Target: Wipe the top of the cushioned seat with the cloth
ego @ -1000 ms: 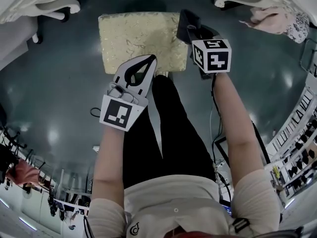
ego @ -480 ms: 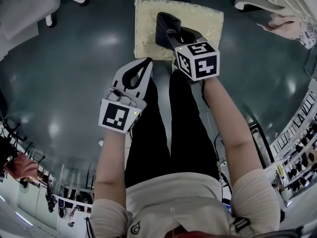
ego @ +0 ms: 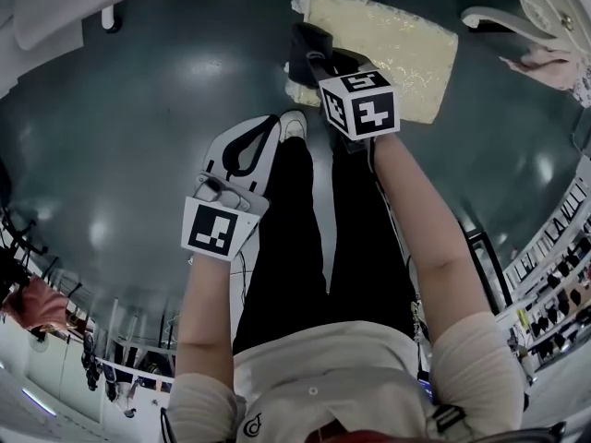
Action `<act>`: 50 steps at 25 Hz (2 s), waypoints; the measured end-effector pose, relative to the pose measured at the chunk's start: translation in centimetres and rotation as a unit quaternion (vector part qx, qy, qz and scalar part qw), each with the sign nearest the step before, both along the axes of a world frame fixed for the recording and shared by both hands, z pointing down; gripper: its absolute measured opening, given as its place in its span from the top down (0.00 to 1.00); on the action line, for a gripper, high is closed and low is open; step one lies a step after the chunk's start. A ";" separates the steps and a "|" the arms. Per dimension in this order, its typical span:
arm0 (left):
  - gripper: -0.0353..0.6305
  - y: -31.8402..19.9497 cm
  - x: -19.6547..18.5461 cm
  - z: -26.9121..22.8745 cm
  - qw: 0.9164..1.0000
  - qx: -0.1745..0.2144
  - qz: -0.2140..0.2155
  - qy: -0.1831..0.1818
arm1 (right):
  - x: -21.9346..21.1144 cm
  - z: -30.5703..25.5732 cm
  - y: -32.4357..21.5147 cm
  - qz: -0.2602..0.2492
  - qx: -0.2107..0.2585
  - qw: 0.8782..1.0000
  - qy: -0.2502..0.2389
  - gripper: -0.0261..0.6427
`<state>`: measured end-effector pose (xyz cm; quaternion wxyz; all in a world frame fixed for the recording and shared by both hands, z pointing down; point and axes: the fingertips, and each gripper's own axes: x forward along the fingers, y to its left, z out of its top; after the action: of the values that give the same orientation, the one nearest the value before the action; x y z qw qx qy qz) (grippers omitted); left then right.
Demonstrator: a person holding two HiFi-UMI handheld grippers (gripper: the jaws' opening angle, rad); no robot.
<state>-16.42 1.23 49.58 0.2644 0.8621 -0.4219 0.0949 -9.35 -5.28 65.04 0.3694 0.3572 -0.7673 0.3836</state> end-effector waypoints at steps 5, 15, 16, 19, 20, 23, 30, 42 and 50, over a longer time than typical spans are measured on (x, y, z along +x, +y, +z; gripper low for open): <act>0.93 0.2 -0.4 1.1 1.000 -0.006 0.010 0.000 | 0.3 1.7 0.2 0.012 -0.015 1.000 0.012 0.83; 0.93 -0.8 4.0 2.2 0.999 -0.012 0.039 0.009 | 5.7 2.1 -0.2 0.033 -0.027 0.999 0.023 0.83; 0.93 -1.0 4.7 2.3 0.999 -0.012 0.039 0.011 | 6.4 2.2 -0.2 0.033 -0.028 0.999 0.024 0.83; 0.93 -1.5 6.8 2.2 0.999 -0.009 0.048 0.012 | 8.4 2.3 -0.3 0.032 -0.027 0.999 0.022 0.83; 0.93 -1.5 7.5 2.2 0.999 -0.008 0.052 0.012 | 9.2 2.3 -0.2 0.033 -0.028 0.999 0.020 0.83; 0.93 -1.2 9.5 2.2 0.998 -0.008 0.065 0.009 | 11.5 2.4 -0.1 0.041 -0.031 0.999 0.018 0.83; 0.93 -1.1 13.8 1.9 0.997 -0.008 0.071 0.006 | 16.6 2.5 0.3 0.041 -0.030 0.998 0.026 0.83; 0.93 -0.9 22.0 2.2 0.996 -0.007 0.085 0.011 | 25.9 2.7 0.7 0.056 -0.030 0.997 0.034 0.82; 0.93 -1.4 26.7 2.6 0.996 -0.004 0.087 0.014 | 31.6 3.2 1.2 0.066 -0.031 0.996 0.044 0.82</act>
<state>10.32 -0.19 52.13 0.2644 0.8956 -0.3415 0.1068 22.29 -4.10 68.19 0.3874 0.4117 -0.7129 0.4151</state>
